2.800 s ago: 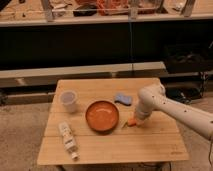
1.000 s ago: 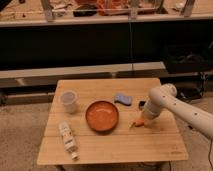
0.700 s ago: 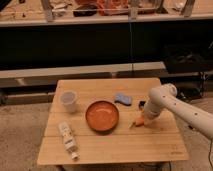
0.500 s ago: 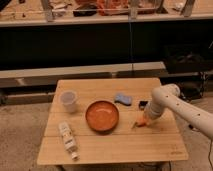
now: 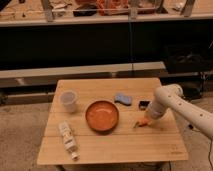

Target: Drag the pepper across the table

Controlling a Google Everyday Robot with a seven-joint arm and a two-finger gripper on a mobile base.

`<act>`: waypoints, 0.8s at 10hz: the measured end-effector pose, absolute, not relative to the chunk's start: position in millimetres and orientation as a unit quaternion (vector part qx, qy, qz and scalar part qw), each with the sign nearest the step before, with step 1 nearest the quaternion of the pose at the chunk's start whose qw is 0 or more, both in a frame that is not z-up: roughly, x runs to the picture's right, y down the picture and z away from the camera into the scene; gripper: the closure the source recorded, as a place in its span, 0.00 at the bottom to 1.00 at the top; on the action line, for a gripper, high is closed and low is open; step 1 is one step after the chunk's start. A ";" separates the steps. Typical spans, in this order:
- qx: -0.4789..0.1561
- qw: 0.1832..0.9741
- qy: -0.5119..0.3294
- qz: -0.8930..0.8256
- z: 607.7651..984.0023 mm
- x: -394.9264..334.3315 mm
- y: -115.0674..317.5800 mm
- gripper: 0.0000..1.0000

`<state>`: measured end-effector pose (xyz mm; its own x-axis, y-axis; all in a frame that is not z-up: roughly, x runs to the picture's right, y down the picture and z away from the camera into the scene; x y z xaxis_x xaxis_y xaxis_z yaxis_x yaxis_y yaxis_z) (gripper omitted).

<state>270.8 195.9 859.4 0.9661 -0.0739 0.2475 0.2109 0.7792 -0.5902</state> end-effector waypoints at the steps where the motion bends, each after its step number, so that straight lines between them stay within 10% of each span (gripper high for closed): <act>1: -0.327 0.936 -0.106 -0.076 858.7 272.9 198.0 1.00; 8: -0.329 0.936 -0.113 -0.055 856.6 280.3 199.3 1.00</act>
<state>280.3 199.3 856.6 0.9684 -0.0279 0.2478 0.1769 0.7772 -0.6039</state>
